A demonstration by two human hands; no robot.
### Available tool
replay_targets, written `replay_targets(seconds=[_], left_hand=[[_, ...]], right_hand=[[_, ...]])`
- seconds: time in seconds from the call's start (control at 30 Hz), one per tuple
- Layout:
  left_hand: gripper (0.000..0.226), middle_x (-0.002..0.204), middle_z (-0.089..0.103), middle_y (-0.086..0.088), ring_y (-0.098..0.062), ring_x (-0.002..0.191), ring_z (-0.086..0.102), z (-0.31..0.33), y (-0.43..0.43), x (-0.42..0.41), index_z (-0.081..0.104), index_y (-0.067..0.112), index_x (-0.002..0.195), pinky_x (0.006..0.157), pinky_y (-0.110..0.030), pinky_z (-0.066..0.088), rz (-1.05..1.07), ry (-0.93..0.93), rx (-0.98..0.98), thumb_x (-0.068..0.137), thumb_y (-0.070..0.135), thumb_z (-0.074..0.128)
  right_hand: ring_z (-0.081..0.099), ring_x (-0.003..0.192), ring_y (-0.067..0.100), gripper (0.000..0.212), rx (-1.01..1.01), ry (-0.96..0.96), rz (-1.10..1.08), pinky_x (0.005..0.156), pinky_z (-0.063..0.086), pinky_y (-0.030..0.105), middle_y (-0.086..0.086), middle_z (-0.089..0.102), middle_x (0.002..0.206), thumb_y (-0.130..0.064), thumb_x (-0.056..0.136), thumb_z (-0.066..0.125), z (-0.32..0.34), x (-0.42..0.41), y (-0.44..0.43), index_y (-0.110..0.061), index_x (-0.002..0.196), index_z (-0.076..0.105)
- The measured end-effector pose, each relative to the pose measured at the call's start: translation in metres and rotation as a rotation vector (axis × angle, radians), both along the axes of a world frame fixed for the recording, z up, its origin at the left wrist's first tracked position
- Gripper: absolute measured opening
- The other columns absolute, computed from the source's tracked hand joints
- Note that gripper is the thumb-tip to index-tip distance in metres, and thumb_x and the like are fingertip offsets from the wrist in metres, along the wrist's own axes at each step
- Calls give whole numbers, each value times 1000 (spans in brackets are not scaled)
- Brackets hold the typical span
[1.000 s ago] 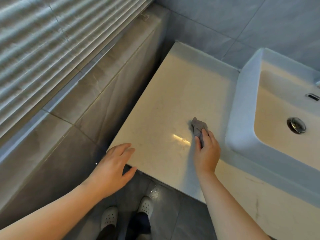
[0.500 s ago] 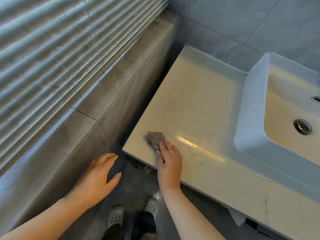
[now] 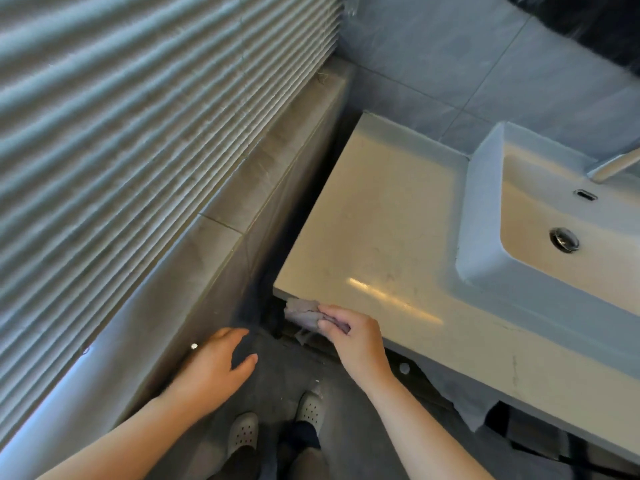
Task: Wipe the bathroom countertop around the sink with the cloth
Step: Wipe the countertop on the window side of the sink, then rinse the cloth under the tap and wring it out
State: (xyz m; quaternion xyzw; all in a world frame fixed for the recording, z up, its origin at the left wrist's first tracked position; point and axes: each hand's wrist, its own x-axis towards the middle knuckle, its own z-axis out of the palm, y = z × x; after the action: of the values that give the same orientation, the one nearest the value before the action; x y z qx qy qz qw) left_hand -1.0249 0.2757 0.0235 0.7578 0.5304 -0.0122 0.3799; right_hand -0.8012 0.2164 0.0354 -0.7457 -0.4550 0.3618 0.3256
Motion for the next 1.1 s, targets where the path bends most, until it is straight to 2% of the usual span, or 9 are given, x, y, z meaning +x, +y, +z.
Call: replay_targets(seconds=[0.27, 0.4, 0.5, 0.63, 0.7, 0.8, 0.9, 1.0, 1.1], left_hand=[[52, 131, 53, 7, -6, 117, 50, 53, 13, 70, 46, 22, 136, 98, -23, 42, -135, -201, 84, 90, 43, 55], [48, 124, 56, 16, -1, 112, 52, 91, 14, 130, 47, 29, 132, 98, -28, 45, -220, -328, 19, 88, 46, 55], [35, 112, 62, 20, 3, 100, 59, 126, 6, 185, 53, 36, 121, 86, -17, 49, -286, -468, -37, 87, 44, 59], [1, 75, 68, 16, 2, 69, 60, 154, -11, 264, 66, 27, 87, 62, -11, 45, -343, -579, -52, 87, 27, 65], [10, 64, 62, 2, -3, 58, 52, 162, -22, 304, 66, 15, 77, 56, -17, 40, -301, -608, -20, 85, 20, 68], [11, 74, 67, -11, -16, 65, 59, 174, -38, 360, 68, 12, 78, 64, -30, 48, -258, -652, -52, 84, 21, 68], [19, 69, 64, 2, -16, 68, 58, 180, -52, 413, 63, 21, 74, 67, -36, 48, -281, -690, -52, 76, 40, 64], [14, 79, 66, 0, -16, 77, 63, 184, -63, 458, 62, 19, 79, 74, -37, 54, -247, -689, -85, 88, 30, 60], [19, 70, 57, 0, -15, 65, 53, 184, -63, 495, 58, 10, 79, 61, -29, 45, -223, -612, -47, 91, 25, 57]], right_hand=[[61, 97, -10, 27, 56, 61, -188, 81, 44, 9, -17, 69, 102, -15, 84, 69, 85, 66, -36, -30, 106, 70], [61, 102, -3, 44, 76, 42, -271, 81, 46, 12, -15, 66, 108, -22, 78, 75, 123, 108, -57, -33, 118, 61], [65, 87, 6, 41, 131, 16, -323, 65, 49, 14, -10, 65, 96, -22, 71, 81, 148, 139, -74, -32, 104, 58], [68, 78, 11, 21, 227, 34, -330, 67, 55, 25, -4, 70, 82, -15, 69, 81, 166, 193, -98, -26, 80, 66], [67, 77, 9, 20, 265, 31, -338, 67, 52, 21, -4, 71, 80, -11, 70, 80, 172, 227, -112, -23, 79, 67], [66, 78, 7, 18, 297, 15, -370, 67, 50, 18, -5, 70, 80, -11, 72, 79, 180, 280, -130, -22, 80, 67], [65, 76, 5, 18, 317, 14, -380, 67, 49, 19, -10, 70, 79, -12, 73, 79, 184, 333, -145, -23, 81, 67], [66, 79, 6, 16, 342, 26, -387, 71, 51, 21, -8, 71, 82, -10, 75, 77, 184, 377, -154, -22, 83, 69], [64, 92, 1, 14, 339, 12, -430, 76, 51, 18, -11, 71, 91, -15, 80, 74, 181, 417, -156, -25, 88, 69]])
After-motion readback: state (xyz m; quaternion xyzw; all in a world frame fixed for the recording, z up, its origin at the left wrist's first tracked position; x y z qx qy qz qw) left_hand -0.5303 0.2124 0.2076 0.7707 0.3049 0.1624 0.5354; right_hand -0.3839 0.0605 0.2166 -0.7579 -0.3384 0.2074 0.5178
